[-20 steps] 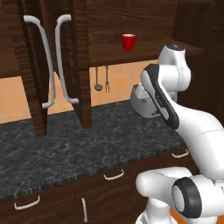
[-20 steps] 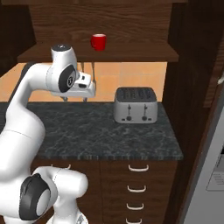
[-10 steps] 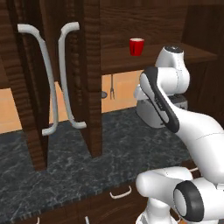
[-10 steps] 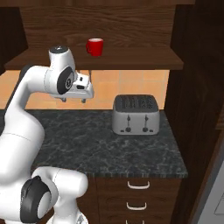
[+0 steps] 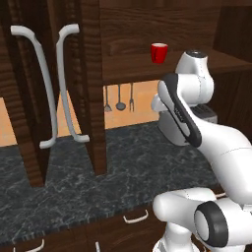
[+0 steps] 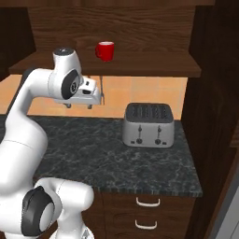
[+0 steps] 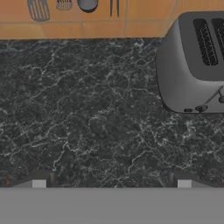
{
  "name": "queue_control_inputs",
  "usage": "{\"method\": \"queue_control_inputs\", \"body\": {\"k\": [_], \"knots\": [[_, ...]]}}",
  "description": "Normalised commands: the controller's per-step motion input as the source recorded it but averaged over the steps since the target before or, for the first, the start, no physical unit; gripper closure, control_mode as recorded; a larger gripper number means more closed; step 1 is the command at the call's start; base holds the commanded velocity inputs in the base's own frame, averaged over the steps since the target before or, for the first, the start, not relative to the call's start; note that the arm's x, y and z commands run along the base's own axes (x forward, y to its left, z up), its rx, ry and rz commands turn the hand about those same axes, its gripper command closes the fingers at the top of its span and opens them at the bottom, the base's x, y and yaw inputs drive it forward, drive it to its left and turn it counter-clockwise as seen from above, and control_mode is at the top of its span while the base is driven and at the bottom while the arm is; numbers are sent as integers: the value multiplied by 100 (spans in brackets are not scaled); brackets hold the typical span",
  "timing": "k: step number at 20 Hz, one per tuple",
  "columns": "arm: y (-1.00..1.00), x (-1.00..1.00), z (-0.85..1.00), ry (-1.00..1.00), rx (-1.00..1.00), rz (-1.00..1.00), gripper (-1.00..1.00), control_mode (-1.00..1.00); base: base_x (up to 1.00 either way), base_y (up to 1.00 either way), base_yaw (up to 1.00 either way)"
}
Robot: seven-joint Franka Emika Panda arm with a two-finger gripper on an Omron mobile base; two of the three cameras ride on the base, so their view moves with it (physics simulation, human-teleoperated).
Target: Gather all objects into one cabinet and sort the glasses and bowls to opposite sides.
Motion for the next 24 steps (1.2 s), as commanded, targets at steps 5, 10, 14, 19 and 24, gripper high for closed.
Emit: {"method": "queue_control_inputs", "body": {"k": [5, 10, 14, 19, 24], "knots": [[0, 0, 0, 0, 0, 0, -100, 100, 79, -37, 3], [0, 0, 0, 0, 0, 0, -100, 100, 5, -2, 0], [0, 0, 0, 0, 0, 0, -100, 100, 3, 0, 0], [0, 1, 34, -18, 0, -2, -100, -100, 3, 0, 0], [1, 0, 70, -37, 0, -11, -100, -100, 0, 0, 0]]}}
